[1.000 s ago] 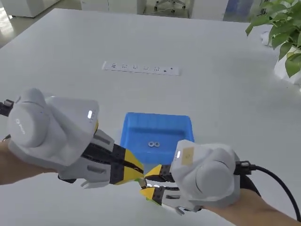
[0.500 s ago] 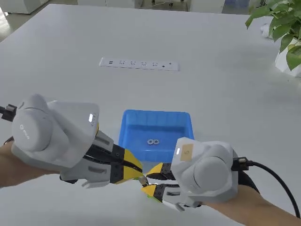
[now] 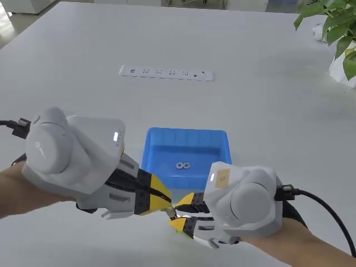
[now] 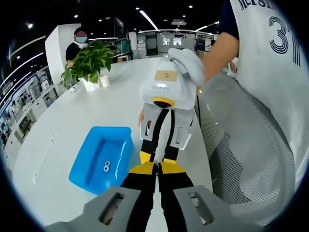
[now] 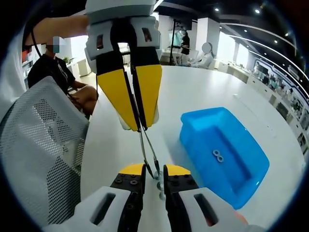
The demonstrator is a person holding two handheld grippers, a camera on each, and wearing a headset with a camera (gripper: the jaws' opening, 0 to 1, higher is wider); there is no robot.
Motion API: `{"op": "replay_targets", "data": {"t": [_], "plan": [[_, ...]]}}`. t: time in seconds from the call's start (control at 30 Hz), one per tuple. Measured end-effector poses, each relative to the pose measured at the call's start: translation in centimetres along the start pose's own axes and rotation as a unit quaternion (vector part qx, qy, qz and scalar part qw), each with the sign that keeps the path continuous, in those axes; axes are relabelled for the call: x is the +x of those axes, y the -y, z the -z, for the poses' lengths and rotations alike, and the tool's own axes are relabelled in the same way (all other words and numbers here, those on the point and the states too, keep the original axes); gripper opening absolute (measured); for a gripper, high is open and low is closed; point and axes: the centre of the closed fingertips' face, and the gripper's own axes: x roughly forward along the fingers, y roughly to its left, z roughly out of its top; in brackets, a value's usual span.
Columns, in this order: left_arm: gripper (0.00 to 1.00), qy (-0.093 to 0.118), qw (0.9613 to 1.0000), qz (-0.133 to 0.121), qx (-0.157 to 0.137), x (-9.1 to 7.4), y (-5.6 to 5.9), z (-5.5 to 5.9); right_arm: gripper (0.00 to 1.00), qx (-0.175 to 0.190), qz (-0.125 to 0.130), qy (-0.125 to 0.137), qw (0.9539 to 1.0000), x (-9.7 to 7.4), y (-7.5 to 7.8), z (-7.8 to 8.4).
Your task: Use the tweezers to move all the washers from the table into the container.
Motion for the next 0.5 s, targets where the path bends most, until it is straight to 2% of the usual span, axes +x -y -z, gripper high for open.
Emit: {"op": "replay_targets", "data": {"t": [0.23,0.5], "plan": [[0.05,-0.008,1.0,0.003,0.001,-0.01,-0.11,0.04,0.16,0.004,-0.001,0.0,1.0,-0.01,-0.06,0.19],[0.05,-0.021,0.9997,0.012,0.002,0.04,-0.17,0.05,0.16,-0.007,-0.021,-0.002,0.9997,0.09,-0.4,0.48]]}}
